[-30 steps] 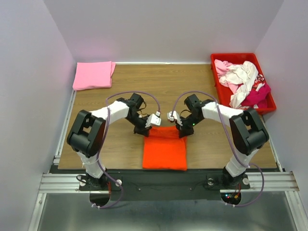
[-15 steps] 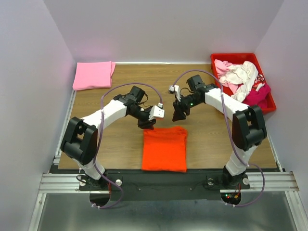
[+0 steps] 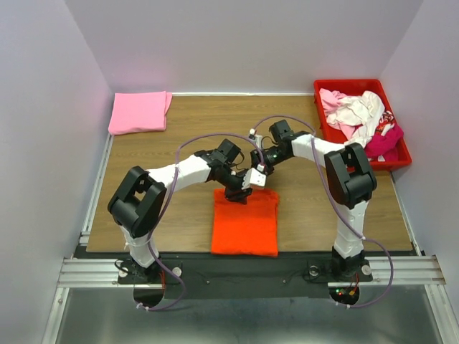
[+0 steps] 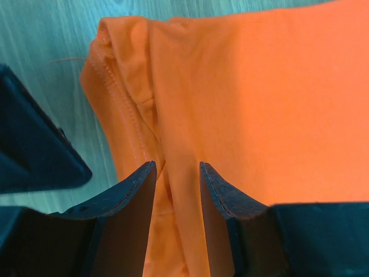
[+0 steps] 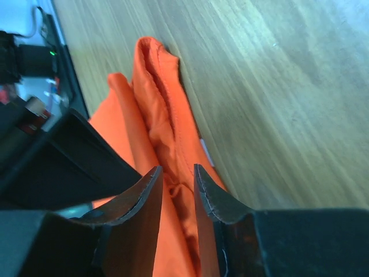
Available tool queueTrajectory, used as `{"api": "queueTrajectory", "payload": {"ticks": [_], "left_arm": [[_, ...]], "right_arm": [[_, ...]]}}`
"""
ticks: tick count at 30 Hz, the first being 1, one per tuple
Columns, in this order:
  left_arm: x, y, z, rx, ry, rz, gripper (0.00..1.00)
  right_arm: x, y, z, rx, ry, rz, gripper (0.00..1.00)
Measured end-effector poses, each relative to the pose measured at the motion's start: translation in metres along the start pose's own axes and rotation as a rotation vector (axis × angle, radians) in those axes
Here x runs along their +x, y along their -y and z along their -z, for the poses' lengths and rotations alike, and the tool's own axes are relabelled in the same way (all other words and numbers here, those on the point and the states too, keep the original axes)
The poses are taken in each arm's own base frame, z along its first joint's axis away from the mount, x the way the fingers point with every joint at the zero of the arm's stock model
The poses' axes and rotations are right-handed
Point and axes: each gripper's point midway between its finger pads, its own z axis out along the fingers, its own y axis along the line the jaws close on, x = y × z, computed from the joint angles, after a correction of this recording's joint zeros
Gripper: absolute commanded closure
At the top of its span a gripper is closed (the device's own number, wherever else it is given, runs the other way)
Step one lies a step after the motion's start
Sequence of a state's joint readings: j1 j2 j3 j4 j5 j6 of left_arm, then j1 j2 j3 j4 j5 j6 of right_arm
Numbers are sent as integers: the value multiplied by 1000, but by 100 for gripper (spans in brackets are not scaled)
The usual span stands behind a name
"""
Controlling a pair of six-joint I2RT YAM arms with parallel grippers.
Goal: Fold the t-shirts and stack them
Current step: Fold the tshirt
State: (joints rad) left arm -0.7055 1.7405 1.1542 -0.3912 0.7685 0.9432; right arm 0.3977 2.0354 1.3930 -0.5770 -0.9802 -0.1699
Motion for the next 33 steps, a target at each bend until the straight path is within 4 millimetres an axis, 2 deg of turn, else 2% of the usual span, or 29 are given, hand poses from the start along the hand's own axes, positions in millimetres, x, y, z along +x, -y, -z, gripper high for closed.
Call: {"api": "queueTrajectory", "payload": {"ticks": [9,17,18,20,21,25,30,33], "left_arm": [[10,-2,-14,3,-27,25,52],[18,3,-25,34,-46,49,54],[19,4,-25,36,-48,54,56],[22,4,-27,41,-54,63,73],[23,5,-28,42,-56,68,85],[23,6,-28,44,-59,75,99],[21,7,-26,38,-63,59,100],[14,11,-20,24,-59,33,100]], "right_arm": [[23,-10,-17,-53,-33,-137,73],[26,-7,-24,-60,-42,-163,76],[26,-7,-24,-60,-42,-171,77],[27,-7,-24,-60,-43,-180,78],[28,-7,-24,-63,-44,-186,78],[30,-8,-25,-66,-48,-206,78],[34,-12,-27,-80,-55,-215,79],[45,-11,-31,-82,-77,-236,79]]}}
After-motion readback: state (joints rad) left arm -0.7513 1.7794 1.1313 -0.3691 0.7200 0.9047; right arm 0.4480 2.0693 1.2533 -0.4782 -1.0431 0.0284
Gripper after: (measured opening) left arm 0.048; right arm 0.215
